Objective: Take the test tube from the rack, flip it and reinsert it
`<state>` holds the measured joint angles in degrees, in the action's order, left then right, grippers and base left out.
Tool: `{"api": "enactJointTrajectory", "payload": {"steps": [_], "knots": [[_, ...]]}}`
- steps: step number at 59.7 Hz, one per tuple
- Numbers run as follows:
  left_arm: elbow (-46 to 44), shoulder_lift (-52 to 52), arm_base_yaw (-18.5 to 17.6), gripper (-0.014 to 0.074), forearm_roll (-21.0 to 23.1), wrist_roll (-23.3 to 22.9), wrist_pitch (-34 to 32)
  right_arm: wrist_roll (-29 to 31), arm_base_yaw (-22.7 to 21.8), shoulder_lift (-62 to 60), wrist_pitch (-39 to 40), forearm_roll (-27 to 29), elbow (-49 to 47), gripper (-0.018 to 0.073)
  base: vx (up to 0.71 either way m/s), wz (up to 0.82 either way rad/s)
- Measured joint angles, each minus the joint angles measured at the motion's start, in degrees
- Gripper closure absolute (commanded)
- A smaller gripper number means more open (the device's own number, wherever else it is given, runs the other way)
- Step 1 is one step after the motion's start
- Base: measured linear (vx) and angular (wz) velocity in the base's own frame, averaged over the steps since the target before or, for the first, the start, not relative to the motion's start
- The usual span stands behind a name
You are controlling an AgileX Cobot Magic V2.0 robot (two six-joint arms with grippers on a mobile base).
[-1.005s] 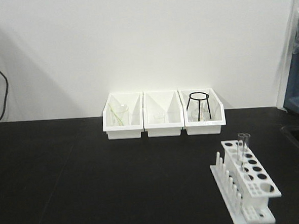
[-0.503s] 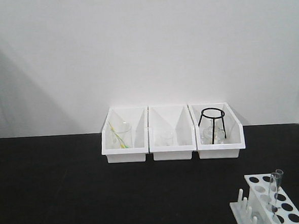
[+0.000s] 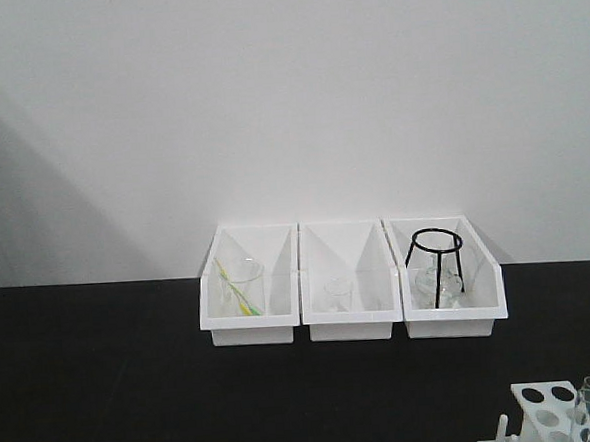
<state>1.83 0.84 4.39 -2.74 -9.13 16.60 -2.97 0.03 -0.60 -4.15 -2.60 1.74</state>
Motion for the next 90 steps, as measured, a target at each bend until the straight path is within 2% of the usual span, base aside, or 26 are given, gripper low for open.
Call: {"api": "enactJointTrajectory", "payload": {"steps": [37, 51, 57, 69, 74, 90], "knots": [[0.0, 0.0, 0.0, 0.0603, 0.0, 0.0, 0.0, 0.0, 0.0, 0.0, 0.7, 0.0, 0.0, 0.0568, 0.01, 0.0], [0.0, 0.0, 0.0, 0.0603, 0.0, 0.0, 0.0, -0.2, 0.0, 0.0, 9.3, 0.3, -1.5, 0.0568, 0.0, 0.0], [0.0, 0.0, 0.0, 0.0603, 0.0, 0.0, 0.0, -0.2, 0.0, 0.9, 6.3, 0.2, -6.9, 0.0567, 0.0, 0.0], [0.0, 0.0, 0.0, 0.0603, 0.0, 0.0, 0.0, -0.2, 0.0, 9.8, -6.9, -3.4, -19.5, 0.0562, 0.0, 0.0], [0.0, 0.0, 0.0, 0.0603, 0.0, 0.0, 0.0, -0.2, 0.0, 13.7, -8.1, -5.2, -21.0, 0.0561, 0.0, 0.0], [0.0, 0.0, 0.0, 0.0603, 0.0, 0.0, 0.0, -0.2, 0.0, 25.3, -7.0, -5.7, -21.3, 0.0534, 0.0, 0.0]]}}
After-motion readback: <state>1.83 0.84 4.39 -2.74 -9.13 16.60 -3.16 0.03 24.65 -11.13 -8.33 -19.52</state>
